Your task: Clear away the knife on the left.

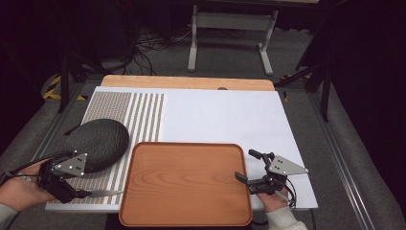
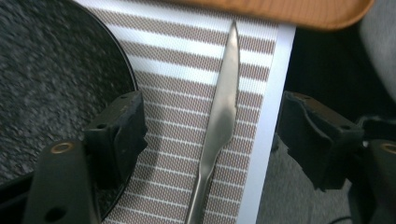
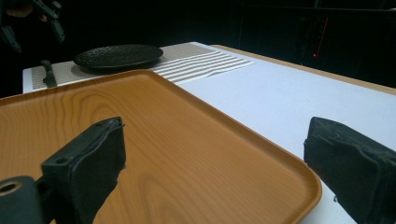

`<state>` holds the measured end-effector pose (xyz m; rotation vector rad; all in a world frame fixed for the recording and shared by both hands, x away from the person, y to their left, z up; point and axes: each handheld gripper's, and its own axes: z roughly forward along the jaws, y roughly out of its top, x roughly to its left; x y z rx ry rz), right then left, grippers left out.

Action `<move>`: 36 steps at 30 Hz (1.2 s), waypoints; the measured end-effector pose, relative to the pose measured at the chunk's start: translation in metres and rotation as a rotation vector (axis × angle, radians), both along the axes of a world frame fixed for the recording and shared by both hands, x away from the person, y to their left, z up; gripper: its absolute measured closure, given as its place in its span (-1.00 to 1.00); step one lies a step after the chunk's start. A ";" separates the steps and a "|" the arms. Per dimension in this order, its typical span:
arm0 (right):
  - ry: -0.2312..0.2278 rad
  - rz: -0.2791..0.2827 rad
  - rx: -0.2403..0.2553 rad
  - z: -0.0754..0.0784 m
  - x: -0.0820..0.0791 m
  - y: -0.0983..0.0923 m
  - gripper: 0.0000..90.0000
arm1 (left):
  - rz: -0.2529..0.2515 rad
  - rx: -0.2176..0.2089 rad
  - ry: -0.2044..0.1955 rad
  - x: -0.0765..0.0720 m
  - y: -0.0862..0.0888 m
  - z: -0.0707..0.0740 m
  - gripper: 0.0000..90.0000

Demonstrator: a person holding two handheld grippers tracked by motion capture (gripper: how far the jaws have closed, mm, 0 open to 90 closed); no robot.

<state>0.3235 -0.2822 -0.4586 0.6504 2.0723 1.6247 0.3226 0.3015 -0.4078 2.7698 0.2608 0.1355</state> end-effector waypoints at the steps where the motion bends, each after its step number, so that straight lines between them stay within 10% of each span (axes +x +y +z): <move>1: 0.000 0.000 -0.001 0.000 0.000 0.000 -0.86 | -0.006 0.008 0.004 0.001 0.000 -0.001 -0.42; 36: 0.001 0.012 -0.006 0.000 0.000 0.001 -0.86 | -0.143 0.346 0.057 0.010 0.000 -0.033 0.29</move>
